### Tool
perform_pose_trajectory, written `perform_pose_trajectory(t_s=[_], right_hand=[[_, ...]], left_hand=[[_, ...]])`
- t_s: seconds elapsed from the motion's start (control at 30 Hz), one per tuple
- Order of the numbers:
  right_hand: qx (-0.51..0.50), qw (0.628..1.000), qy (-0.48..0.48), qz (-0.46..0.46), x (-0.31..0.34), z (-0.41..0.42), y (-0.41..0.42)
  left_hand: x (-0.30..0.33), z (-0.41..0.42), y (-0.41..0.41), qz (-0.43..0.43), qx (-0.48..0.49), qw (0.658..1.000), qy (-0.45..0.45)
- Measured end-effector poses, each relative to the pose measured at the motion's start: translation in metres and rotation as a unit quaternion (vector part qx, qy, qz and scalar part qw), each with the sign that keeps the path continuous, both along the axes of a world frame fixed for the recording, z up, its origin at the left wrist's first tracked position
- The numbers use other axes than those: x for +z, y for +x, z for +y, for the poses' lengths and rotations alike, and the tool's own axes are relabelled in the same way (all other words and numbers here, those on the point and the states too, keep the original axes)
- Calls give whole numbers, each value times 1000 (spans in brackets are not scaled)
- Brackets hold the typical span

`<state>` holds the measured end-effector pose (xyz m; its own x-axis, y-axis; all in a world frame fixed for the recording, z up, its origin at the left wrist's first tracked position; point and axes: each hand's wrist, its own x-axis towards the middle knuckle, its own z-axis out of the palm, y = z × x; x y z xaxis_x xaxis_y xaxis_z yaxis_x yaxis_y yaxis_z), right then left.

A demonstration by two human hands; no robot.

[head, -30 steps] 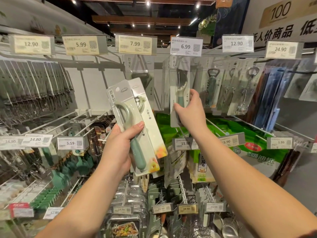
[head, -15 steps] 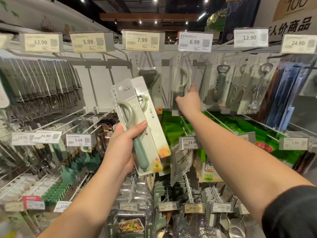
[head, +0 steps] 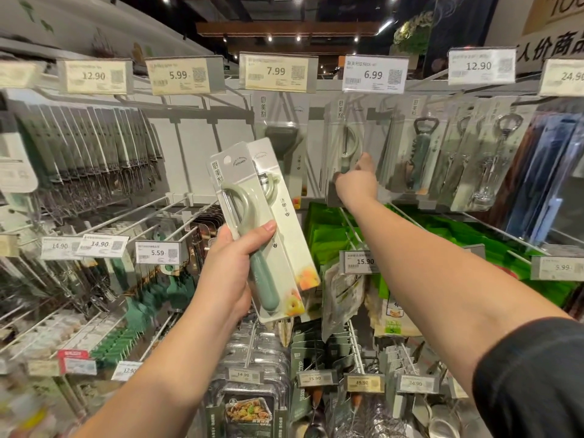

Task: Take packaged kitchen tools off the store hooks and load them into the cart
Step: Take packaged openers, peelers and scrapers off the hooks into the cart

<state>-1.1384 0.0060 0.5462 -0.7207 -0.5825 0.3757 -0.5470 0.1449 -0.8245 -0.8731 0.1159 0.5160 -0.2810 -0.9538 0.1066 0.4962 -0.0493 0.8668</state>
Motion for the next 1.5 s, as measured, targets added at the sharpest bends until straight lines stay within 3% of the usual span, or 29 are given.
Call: perform_pose_trajectory(t_s=[0.2,0.3,0.47,0.67,0.9,1.13,1.5], right_hand=[[-3,999,34,22,6,23,10],[25,999,-14,13,2,54,25],[162,984,-65,20,-26,143,77],[298,950,35,87,-81,203,129],[263,948,103,149,-92,204,132],[242,955,120,120,-97,208,130],[212,973,82,41,-102,207,120]], left_hand=[[-4,0,2,0,2,1000,1],[-7,0,4,-9,-3,1000,-8],[-20,-1,3,-18,2,1000,-7],[-36,9,-10,-29,-21,999,-1],[-51,15,-28,-69,-18,997,3],[-54,20,-29,-40,-60,996,49],[-57,29,-27,-80,-47,996,0]])
